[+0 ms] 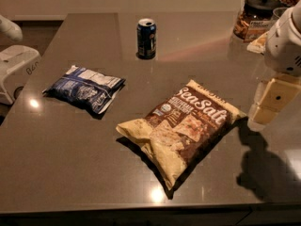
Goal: Pick pepsi can
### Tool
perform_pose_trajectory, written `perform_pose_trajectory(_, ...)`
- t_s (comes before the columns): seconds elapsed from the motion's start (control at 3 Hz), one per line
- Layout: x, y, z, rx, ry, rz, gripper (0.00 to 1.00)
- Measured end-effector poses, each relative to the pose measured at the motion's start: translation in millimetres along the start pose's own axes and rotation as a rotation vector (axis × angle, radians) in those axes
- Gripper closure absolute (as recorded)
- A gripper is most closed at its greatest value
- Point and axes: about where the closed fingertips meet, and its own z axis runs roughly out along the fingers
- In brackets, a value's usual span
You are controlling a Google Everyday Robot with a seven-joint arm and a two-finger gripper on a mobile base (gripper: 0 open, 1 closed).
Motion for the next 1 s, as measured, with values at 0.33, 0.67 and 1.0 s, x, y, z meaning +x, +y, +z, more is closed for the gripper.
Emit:
perform_pose_trajectory(0.33, 0.0, 0.0, 0.0, 0.0, 0.0, 0.0, 0.0)
perform_pose_trajectory(0.67, 0.0, 0.1, 0.0, 0.0, 0.0, 0.0, 0.0)
perform_pose_trajectory(1.0, 0.0, 0.1, 0.1, 0.001, 0.0, 0.0, 0.0)
